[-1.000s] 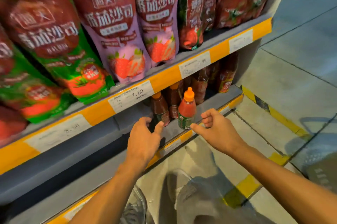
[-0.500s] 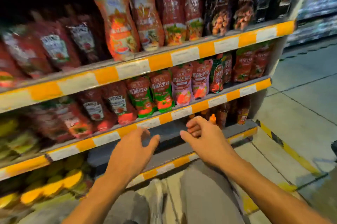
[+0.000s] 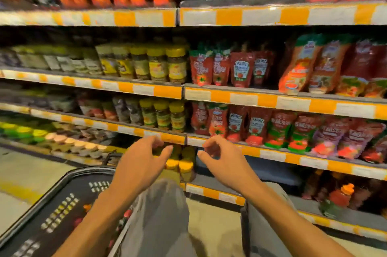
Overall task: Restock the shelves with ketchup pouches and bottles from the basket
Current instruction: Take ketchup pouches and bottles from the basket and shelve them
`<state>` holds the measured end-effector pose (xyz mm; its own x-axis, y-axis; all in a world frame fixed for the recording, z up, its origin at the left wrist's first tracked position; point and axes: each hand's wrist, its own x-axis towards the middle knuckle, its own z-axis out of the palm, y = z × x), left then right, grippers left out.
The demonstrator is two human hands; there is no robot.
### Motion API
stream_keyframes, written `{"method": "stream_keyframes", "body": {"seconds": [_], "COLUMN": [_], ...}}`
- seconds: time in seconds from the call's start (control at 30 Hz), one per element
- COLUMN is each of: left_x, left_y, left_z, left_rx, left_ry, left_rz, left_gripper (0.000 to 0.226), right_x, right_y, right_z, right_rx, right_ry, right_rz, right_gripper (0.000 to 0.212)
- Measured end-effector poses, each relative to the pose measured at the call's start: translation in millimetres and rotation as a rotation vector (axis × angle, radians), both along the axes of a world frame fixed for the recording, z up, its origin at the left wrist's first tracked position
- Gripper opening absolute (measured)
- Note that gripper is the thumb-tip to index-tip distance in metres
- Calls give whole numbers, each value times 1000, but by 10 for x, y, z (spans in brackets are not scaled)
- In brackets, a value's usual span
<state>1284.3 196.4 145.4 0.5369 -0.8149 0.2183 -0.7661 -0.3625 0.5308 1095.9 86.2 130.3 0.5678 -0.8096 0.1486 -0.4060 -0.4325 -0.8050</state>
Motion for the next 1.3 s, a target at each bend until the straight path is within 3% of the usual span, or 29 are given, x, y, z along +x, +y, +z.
{"method": "stream_keyframes", "body": {"seconds": [0.33,0.7,0.93,1.03,1.1,1.3], "left_x": [932,1325,1582,1675,1690,1655], "left_y": [1640,2781,2687,2696,2714,2717], "left_z": [-375,-1518,-2472,-2845,-3076,-3567], "left_rx": [52,160,247,312,335,232], "left_ry": [129,399,531,595,658,946], "left_rz": [504,915,988,1076,1154,1354], "left_gripper": [29,28,36,52,63,94], "right_x": [1674,3005,3539,3634,3683,3891], "right_y": [826,1645,1540,1383,1272,1083], "right_z": [-100,-1074,-2025,-2386,-2604,-3041], "right_rx": [-58,-76,-153,-167,-142,-16], "right_ry": [76,389,614,659,722,816], "right_rz": [429,823,842,802,764,680], "right_gripper": [15,17,36,44,60,90]}}
